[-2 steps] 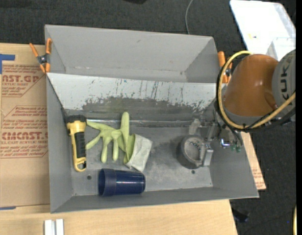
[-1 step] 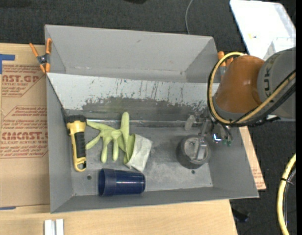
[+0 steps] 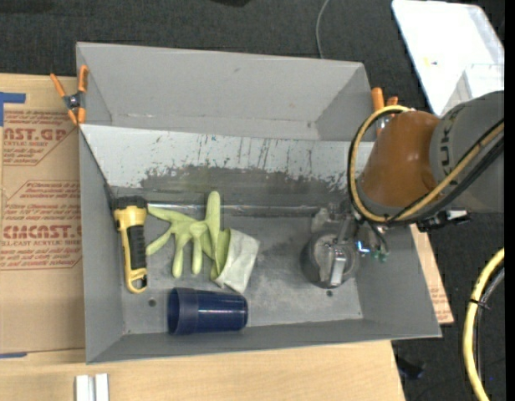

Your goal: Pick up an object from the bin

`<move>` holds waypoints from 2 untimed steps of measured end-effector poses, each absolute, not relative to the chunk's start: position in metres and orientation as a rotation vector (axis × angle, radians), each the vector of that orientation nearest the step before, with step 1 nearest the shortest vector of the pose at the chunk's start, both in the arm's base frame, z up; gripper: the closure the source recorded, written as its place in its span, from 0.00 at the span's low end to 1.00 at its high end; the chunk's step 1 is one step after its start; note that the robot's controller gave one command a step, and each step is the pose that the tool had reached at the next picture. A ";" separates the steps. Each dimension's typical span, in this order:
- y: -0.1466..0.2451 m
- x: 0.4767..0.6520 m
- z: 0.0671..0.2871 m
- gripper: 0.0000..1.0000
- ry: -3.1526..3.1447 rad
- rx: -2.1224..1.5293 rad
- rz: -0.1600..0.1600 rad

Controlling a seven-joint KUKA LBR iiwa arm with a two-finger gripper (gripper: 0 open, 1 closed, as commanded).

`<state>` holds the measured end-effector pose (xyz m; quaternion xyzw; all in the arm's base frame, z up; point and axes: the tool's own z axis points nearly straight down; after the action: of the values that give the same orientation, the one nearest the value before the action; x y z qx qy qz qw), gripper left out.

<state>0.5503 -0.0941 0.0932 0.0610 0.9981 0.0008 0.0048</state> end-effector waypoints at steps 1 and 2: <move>-0.099 0.577 0.078 0.00 3.131 0.205 0.005; -0.101 0.606 0.074 0.00 3.133 0.196 0.005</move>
Offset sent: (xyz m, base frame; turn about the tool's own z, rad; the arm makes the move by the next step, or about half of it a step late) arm 0.0321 -0.0118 -0.0232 -0.0313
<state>0.6056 -0.1013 0.0736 0.0624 0.9980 0.0016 0.0011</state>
